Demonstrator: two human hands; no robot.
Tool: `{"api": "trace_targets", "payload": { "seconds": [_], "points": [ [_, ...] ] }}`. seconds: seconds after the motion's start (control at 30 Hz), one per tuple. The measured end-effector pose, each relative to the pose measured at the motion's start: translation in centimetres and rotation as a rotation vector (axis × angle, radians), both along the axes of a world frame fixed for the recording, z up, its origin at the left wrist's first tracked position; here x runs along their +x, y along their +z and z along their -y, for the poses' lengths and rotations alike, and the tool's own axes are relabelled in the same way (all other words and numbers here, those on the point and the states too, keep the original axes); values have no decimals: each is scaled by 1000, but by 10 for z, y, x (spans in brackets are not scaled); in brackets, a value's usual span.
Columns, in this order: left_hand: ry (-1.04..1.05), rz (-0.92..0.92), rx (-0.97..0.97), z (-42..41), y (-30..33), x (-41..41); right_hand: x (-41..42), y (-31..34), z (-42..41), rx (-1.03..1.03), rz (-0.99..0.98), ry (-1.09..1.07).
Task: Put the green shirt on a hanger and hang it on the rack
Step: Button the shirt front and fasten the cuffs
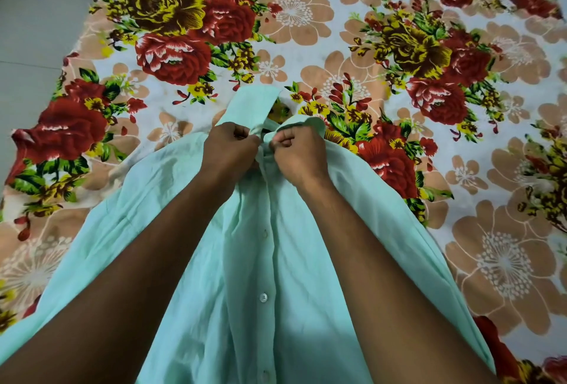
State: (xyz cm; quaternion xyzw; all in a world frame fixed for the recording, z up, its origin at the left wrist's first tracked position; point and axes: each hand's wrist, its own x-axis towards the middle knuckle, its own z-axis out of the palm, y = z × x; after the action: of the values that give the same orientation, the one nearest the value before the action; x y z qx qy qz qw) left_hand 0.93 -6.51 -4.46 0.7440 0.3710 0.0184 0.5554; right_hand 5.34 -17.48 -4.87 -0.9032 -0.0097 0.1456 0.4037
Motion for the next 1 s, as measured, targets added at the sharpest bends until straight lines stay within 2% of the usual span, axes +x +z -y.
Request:
{"api": "trace_targets", "payload": {
  "seconds": [0.13,0.33,0.53,0.7,0.77,0.9,1.0],
  "points": [
    [6,40,-160,3,3,-8,-4,-3,3,183,46,-107],
    [51,48,-241,6,3,-12,-8,-3,4,357,-118,-196],
    [-9,120,-19,6,-2,-19,-9,-4,5,330,-154,-232],
    [-40,158,73,8,-2,-23,-12,-3,6,434,-236,-276],
    [-5,168,139,8,-2,-24,-13,-4,7,379,-165,-281],
    [-25,204,221,12,0,-25,-20,-3,5,179,115,-200],
    [-53,211,208,15,-1,-27,-20,-4,2,244,61,-214]
  ]
}}
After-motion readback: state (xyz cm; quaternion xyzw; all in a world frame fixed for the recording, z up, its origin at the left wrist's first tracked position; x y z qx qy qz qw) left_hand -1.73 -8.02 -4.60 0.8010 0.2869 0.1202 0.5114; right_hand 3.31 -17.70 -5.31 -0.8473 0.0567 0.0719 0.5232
